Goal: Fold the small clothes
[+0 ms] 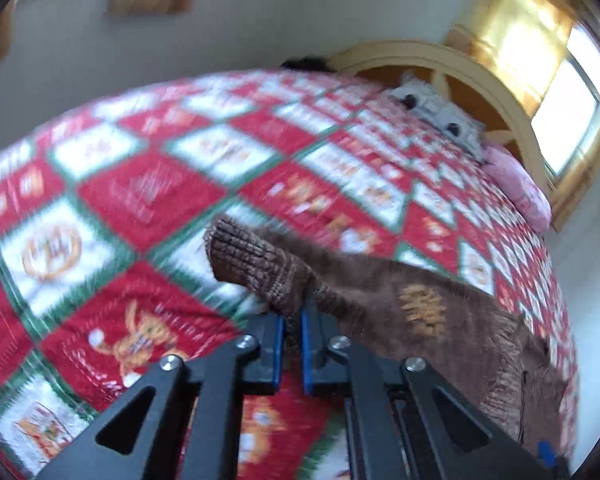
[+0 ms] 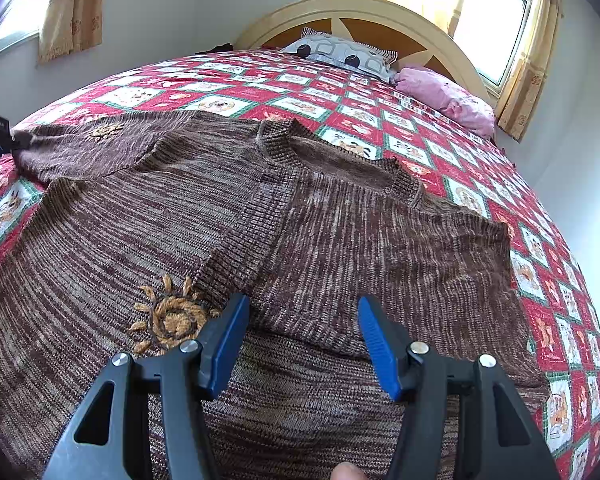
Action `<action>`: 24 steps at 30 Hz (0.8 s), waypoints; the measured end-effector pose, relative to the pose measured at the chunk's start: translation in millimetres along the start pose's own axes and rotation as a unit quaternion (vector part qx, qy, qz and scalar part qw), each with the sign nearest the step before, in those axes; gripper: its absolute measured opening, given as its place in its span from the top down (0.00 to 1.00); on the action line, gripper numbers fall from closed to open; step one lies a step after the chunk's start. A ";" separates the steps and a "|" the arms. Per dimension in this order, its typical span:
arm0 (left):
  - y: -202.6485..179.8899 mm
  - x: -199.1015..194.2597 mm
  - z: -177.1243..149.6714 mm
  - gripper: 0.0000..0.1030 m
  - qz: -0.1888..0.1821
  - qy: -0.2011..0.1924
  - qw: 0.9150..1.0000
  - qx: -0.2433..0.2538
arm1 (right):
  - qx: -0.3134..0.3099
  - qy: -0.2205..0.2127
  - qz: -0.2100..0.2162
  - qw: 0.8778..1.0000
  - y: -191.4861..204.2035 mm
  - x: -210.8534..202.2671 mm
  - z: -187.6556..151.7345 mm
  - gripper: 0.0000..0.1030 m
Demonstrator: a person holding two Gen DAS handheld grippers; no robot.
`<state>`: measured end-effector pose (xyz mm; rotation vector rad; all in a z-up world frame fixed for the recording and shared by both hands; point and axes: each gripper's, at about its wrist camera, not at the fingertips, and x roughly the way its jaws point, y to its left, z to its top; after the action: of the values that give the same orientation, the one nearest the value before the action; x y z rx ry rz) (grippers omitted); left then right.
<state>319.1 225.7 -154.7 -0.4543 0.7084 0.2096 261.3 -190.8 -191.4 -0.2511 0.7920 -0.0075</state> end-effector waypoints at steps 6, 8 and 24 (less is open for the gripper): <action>-74.0 -29.0 5.6 0.93 -0.039 -0.037 0.995 0.083 | 0.011 -0.001 0.007 1.000 -4.1 -0.2 -0.2 0.44; -93.2 -31.5 5.1 0.93 -0.056 -0.037 0.993 0.095 | 0.021 -0.002 0.009 1.000 -7.5 -0.7 -0.3 0.44; -255.1 -20.6 -86.4 0.75 -0.150 0.039 0.953 0.260 | 0.173 -0.042 0.036 0.983 -63.9 -7.9 -11.8 0.44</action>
<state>339.4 -40.6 -114.5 -0.0607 0.7299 -0.2814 253.0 -254.6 -179.4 0.1056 0.7025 -0.0661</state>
